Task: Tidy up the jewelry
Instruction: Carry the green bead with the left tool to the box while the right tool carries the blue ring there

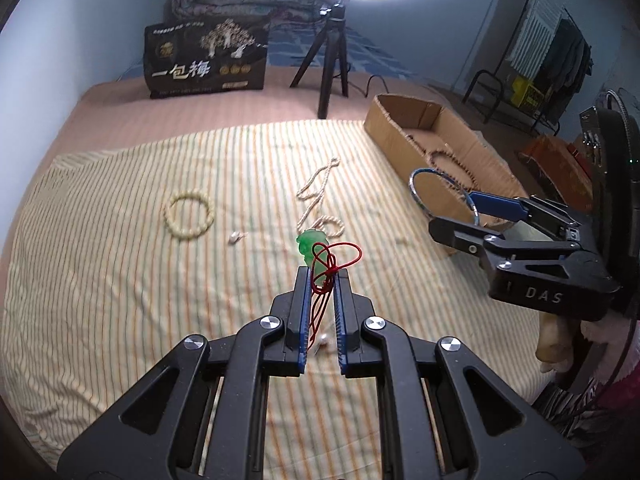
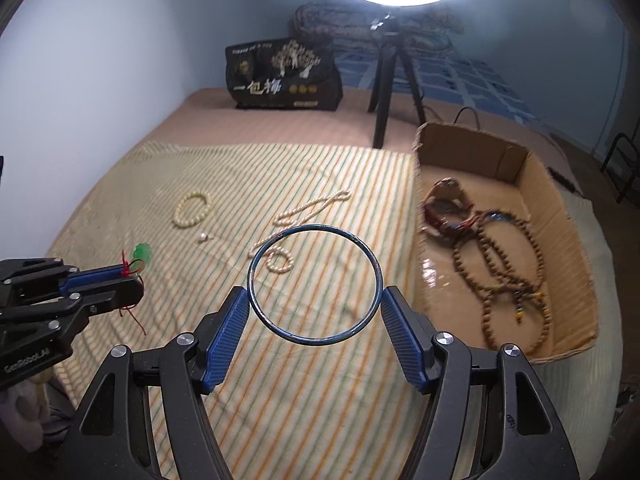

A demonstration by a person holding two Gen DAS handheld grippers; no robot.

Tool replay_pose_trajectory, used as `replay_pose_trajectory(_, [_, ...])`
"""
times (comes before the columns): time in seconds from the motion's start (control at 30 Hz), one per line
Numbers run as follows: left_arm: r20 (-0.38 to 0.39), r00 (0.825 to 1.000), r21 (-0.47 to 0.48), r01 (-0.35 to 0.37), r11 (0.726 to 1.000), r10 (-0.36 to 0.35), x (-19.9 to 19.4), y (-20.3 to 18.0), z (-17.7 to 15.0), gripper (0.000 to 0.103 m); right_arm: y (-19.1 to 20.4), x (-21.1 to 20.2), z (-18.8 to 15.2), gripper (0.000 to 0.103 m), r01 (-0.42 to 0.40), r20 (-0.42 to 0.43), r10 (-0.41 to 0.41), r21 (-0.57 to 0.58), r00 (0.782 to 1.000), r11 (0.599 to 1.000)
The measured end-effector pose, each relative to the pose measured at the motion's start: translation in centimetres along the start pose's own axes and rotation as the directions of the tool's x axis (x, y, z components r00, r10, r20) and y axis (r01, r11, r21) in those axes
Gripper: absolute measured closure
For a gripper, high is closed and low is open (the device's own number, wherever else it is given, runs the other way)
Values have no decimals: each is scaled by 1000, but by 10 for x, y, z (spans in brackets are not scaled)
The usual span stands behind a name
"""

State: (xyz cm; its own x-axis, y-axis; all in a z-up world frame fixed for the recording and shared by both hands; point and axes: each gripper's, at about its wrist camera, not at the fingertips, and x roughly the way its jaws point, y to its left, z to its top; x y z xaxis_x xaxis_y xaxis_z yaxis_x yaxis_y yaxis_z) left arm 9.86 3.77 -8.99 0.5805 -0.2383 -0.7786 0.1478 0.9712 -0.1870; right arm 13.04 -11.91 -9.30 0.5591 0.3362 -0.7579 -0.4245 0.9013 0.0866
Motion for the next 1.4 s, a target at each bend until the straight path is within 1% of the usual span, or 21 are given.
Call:
replay_pose_trajectory(0.17, [20, 1000, 25, 16, 1000, -17, 2, -18, 14, 94, -20, -15, 7, 35, 25, 21, -25, 12, 999, 1000])
replay_pose_trajectory(0.33, [28, 999, 52, 35, 998, -36, 11, -39, 29, 94, -50, -25, 14, 35, 64, 37, -65, 48, 997, 997])
replay_pose_trajectory(0.67, [27, 997, 83, 72, 994, -75, 34, -77, 57, 94, -106, -33, 21, 35, 128, 35, -132, 113, 991, 985])
replay_pose_trajectory(0.8, [28, 995, 97, 89, 991, -92, 43, -93, 65, 94, -126, -30, 27, 35, 146, 29, -151, 132, 988, 980])
replay_pose_trajectory(0.97, [22, 994, 98, 104, 990, -106, 56, -107, 74, 94, -143, -25, 38, 35, 146, 27, -151, 137, 988, 980])
replay_pose_trajectory(1.13, [16, 994, 111, 103, 988, -106, 72, -119, 84, 94, -161, -11, 50, 35, 143, 15, -147, 161, 989, 977])
replay_pose_trajectory(1.23, [10, 994, 119, 106, 987, -108, 80, -126, 88, 94, -168, -2, 58, 35, 142, 6, -145, 160, 989, 977])
replay_pose_trajectory(1.4, [-11, 992, 104, 123, 987, -123, 95, -131, 92, 94, -175, 15, 67, 35, 131, -7, -132, 170, 991, 977])
